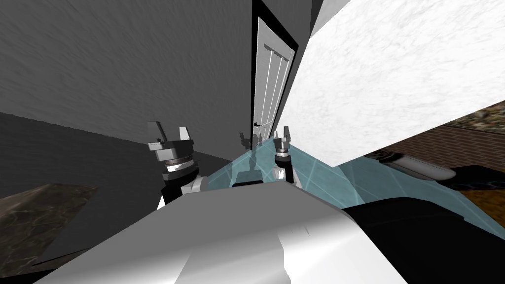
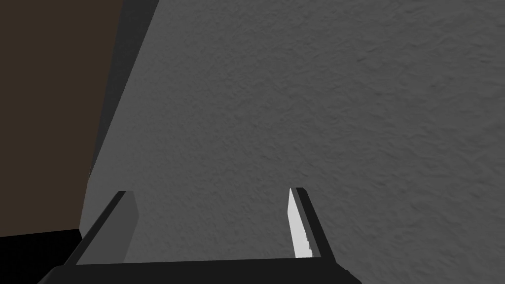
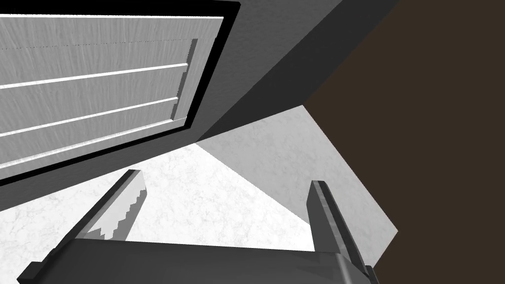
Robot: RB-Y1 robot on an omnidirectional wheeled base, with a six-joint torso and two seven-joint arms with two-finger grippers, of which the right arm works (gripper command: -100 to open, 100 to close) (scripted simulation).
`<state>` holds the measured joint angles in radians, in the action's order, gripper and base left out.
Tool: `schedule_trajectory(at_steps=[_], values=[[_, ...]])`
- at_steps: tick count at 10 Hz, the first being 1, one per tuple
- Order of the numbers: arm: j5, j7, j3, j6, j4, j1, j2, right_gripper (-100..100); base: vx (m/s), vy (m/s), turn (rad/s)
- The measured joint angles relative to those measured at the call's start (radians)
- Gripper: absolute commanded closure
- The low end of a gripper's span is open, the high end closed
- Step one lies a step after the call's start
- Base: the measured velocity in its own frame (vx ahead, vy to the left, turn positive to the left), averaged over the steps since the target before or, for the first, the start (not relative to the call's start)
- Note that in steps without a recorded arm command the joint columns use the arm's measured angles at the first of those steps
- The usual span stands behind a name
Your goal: Pull the door open
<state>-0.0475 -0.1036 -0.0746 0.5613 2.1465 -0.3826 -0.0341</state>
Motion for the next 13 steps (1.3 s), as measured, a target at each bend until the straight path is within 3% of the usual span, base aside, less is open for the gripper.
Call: schedule_trajectory(at_steps=[5, 13], values=[[0.044, -0.012, -0.011, 0.027, -0.127, 0.040, -0.034, -100, 0.101, -0.075, 0.118], [0.107, -0.023, -0.041, 0.068, -0.314, 0.093, -0.072, -100, 0.083, -0.076, 0.112]])
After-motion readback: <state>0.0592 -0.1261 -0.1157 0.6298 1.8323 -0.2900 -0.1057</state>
